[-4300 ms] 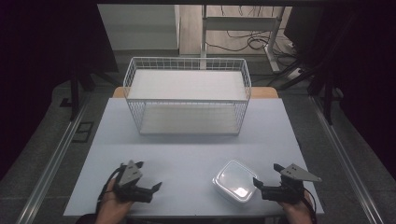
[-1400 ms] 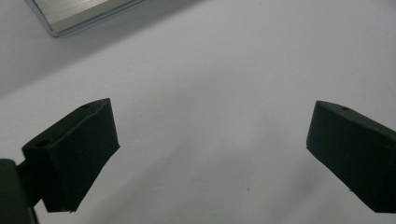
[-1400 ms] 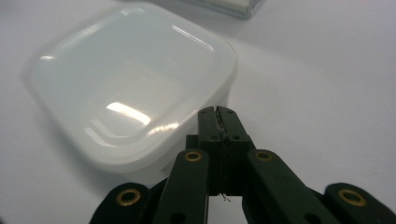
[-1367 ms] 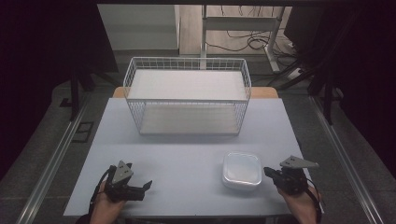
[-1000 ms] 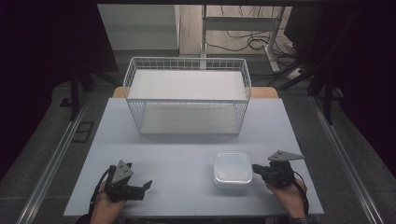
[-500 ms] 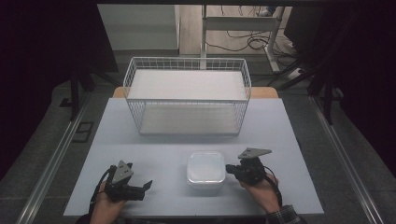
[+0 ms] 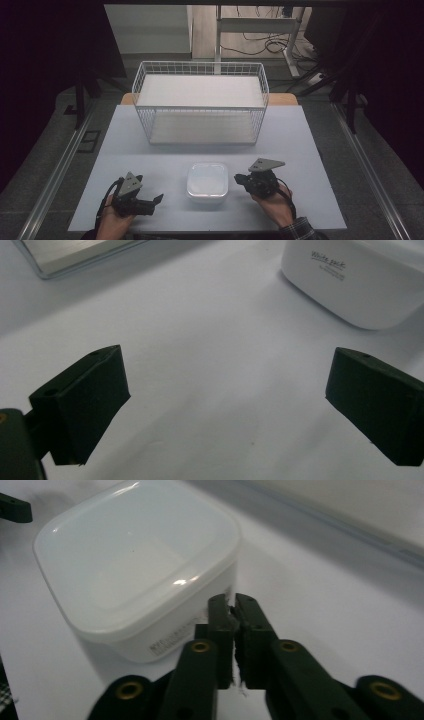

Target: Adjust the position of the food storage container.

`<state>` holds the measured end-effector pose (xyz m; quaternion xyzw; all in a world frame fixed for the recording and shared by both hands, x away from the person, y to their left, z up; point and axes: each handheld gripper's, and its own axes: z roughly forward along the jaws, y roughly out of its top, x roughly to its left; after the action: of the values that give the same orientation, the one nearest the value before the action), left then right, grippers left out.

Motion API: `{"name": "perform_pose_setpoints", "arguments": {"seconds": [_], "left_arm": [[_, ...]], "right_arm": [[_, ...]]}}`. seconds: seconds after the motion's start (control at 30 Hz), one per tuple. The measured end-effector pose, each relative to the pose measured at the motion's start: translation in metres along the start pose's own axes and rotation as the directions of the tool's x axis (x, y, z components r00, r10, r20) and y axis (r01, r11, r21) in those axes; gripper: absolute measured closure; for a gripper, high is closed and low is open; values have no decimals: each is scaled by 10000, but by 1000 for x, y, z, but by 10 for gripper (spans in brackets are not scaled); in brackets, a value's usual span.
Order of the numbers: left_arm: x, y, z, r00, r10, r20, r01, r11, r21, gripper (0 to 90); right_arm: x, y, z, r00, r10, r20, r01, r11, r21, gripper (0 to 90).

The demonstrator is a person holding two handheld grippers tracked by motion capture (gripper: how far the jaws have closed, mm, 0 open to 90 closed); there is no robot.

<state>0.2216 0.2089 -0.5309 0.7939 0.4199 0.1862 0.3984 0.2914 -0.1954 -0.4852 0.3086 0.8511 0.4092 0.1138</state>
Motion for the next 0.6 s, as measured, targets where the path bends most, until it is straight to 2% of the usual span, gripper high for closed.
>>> {"name": "perform_pose_setpoints", "arguments": {"seconds": [0.17, 0.23, 0.3, 0.33, 0.4, 0.47, 0.6], "left_arm": [[-1, 1, -1, 9997, -113, 211, 116, 9998, -141, 34], [-1, 1, -1, 9997, -93, 204, 97, 9998, -191, 32], [-1, 0, -1, 9999, 21, 136, -18, 9996, -274, 24], [-1, 0, 0, 9999, 78, 116, -74, 9994, -325, 21], [-1, -1, 0, 9998, 151, 95, -147, 9991, -387, 16], [-1, -1, 1, 9998, 146, 106, -143, 9993, -343, 13], [-1, 0, 1, 9998, 14, 188, -9, 9997, -249, 18]], "right_arm": [[-2, -10, -19, 9993, -262, 282, 275, 9985, -479, 522], [-3, -13, -21, 9991, -318, 293, 332, 9982, -504, 393], [-4, -17, -22, 9981, -534, 316, 551, 9970, -541, 205], [-4, -19, -20, 9975, -593, 373, 611, 9969, -486, 148], [-3, -23, -17, 9953, -702, 671, 724, 9969, -306, 87], [-3, -24, -14, 9946, -718, 756, 727, 9973, -91, 55], [-3, -26, -10, 9959, -678, 598, 678, 9977, 22, 32]]}}
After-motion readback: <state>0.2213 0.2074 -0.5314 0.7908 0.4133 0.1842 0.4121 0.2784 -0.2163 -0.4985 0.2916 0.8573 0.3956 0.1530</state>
